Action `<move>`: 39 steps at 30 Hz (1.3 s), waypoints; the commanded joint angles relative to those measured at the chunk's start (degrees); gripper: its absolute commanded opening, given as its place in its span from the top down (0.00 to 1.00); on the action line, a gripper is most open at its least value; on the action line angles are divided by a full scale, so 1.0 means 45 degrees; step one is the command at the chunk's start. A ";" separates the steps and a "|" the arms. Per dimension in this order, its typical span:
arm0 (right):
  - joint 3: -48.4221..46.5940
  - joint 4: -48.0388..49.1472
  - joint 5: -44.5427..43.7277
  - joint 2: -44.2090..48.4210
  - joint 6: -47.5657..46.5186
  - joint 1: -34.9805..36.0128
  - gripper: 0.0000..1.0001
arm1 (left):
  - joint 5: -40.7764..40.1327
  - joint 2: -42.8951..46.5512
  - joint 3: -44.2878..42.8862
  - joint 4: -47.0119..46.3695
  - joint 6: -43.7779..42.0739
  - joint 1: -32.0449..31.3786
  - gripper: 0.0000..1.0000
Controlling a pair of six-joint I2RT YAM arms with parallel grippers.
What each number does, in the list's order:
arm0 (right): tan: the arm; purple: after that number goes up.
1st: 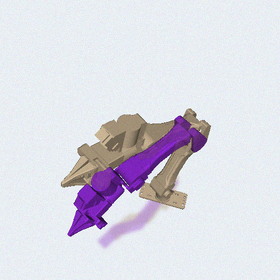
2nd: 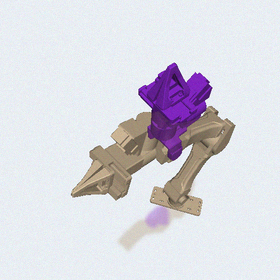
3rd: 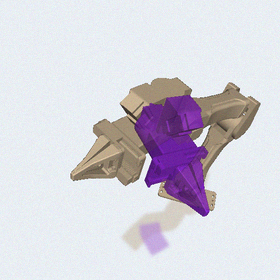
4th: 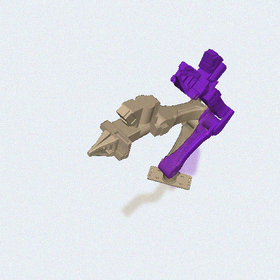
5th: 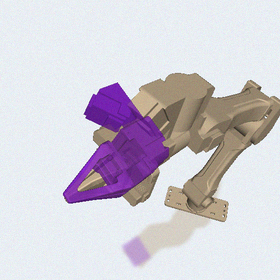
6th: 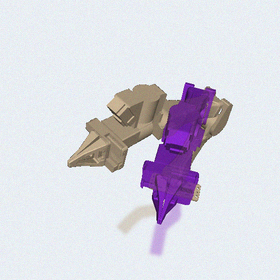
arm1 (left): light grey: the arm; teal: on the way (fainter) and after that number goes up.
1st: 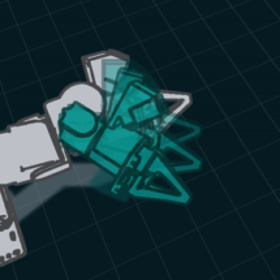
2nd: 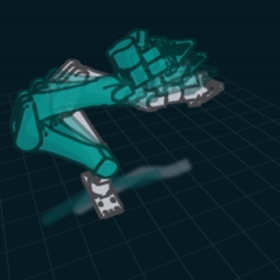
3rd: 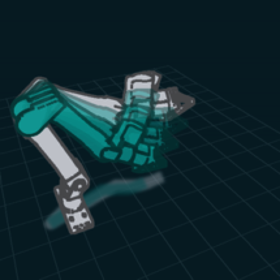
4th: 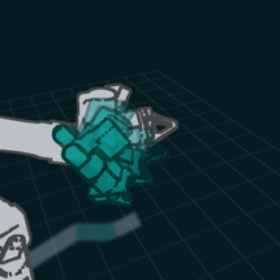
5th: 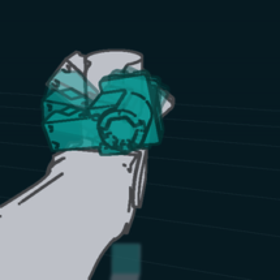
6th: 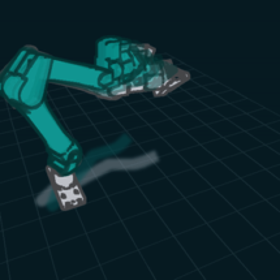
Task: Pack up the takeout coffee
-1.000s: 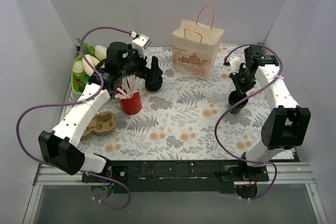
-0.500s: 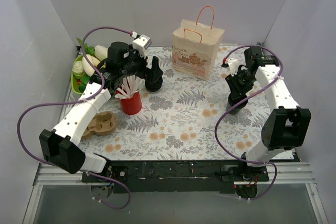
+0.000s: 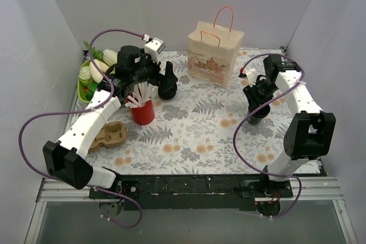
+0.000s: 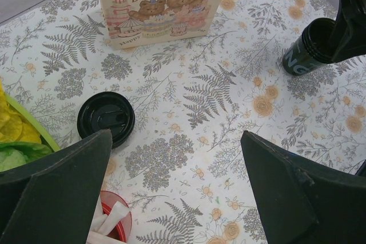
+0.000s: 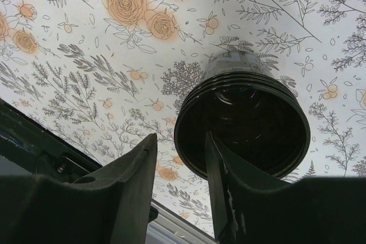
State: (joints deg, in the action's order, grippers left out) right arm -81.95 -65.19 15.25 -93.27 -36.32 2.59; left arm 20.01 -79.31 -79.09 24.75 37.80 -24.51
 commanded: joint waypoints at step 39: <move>-0.0167 -0.0357 0.0284 -0.0483 -0.0153 0.0010 0.94 | 0.0026 0.0222 0.0271 -0.0149 -0.0080 0.0017 0.02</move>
State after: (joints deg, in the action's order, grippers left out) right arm -81.95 -66.00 16.40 -96.12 -36.67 2.61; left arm 19.99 -79.31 -78.41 24.80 37.76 -24.51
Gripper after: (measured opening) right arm 0.093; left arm 0.981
